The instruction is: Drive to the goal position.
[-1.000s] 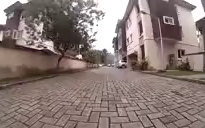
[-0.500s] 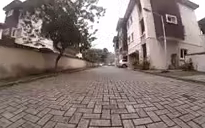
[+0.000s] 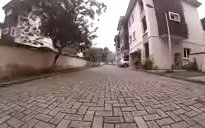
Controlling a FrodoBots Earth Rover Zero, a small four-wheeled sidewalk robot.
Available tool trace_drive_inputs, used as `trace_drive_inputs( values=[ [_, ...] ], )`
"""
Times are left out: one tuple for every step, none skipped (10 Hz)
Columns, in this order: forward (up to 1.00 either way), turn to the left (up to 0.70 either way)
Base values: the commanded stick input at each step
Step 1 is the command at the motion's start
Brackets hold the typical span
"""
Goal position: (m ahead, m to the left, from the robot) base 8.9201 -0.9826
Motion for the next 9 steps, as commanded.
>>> trace_drive_inputs(
  values=[
    [0.70, 0.00],
    [0.70, 0.00],
    [0.70, 0.00],
    [0.70, 0.00],
    [0.70, 0.00],
    [0.70, 0.00],
    [0.70, 0.00],
    [0.70, 0.00],
    [0.70, 0.00]
  ],
)
